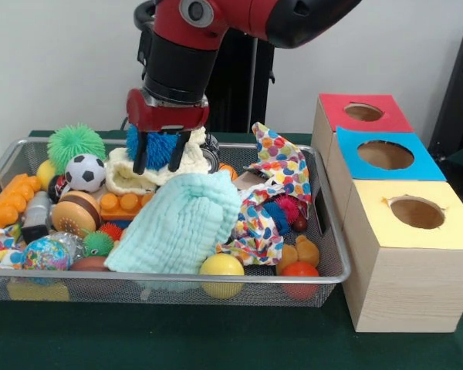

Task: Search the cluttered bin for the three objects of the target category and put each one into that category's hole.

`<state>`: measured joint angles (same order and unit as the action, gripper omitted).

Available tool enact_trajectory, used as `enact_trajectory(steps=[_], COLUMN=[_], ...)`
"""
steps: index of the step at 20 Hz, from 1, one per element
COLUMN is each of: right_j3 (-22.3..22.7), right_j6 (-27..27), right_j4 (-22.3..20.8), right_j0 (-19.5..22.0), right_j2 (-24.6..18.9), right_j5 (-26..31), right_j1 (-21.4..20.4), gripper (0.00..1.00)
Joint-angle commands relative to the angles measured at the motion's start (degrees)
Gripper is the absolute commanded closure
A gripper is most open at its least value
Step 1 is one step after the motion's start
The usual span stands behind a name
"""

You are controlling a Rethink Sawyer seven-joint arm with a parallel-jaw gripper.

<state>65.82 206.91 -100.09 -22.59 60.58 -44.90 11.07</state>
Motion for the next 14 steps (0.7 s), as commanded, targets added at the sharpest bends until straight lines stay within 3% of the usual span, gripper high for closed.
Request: enact_trajectory(steps=[1, 5, 14], right_j3=[2.0, 2.0, -0.5], right_j6=[-7.2, -10.1, -11.0], right_j4=[6.7, 7.0, 5.5], right_j0=[4.4, 4.9, 5.5], right_j2=[-10.2, -11.0, -12.1], right_j5=[7.2, 10.7, 15.9], right_j1=[-1.2, -0.2, 2.4], gripper=[0.00, 0.00, 0.00])
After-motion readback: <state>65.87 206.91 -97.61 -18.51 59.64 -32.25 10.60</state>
